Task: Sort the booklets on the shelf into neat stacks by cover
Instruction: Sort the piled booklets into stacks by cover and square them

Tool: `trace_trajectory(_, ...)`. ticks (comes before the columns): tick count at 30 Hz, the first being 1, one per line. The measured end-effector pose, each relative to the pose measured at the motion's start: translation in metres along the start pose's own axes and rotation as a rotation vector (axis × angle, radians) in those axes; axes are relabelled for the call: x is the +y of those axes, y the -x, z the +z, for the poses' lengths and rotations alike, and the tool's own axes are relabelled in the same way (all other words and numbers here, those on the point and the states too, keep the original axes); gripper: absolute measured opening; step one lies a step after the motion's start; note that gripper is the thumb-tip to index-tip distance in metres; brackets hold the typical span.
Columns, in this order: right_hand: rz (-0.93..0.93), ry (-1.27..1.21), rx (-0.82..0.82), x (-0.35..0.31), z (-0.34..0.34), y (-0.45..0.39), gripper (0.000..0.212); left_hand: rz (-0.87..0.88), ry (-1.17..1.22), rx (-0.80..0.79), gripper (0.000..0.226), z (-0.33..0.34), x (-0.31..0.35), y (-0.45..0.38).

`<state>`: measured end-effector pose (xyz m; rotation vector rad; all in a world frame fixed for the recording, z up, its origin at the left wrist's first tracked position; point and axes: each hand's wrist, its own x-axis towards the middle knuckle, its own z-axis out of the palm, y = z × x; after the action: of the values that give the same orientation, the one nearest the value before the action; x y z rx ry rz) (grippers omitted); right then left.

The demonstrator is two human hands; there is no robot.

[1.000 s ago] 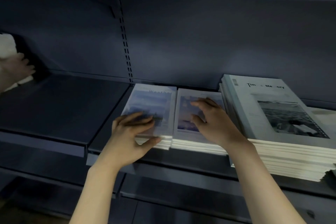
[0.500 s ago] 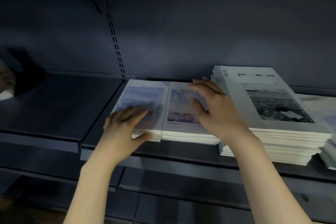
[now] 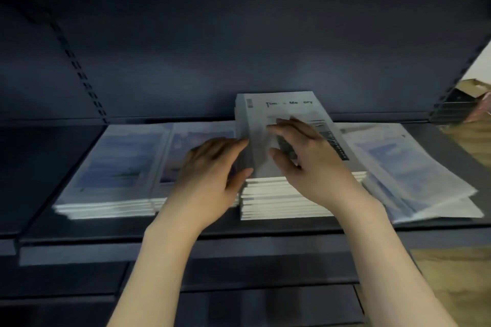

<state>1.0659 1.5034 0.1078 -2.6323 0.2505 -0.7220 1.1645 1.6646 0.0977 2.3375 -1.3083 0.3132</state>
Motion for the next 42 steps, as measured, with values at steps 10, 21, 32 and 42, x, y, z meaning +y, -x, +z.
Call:
trace_trajectory(10, 0.252, 0.048, -0.042, 0.090, -0.063, 0.044, 0.047, 0.163, 0.001, 0.020, 0.050, 0.044, 0.080, -0.033)
trace_trajectory(21, 0.379, 0.186, -0.590, 0.166, -0.091, 0.092, 0.103, 0.137, 0.039, 0.036, 0.047, 0.082, 0.143, -0.040)
trace_trajectory(32, 0.346, 0.288, -0.606, 0.208, -0.108, 0.118, 0.104, 0.201, -0.047, -0.083, 0.051, 0.124, 0.210, -0.055)
trace_trajectory(42, 0.257, 0.353, -0.479, 0.206, -0.115, 0.115, 0.081, 0.130, 0.020, -0.114, 0.069, 0.137, 0.218, -0.055)
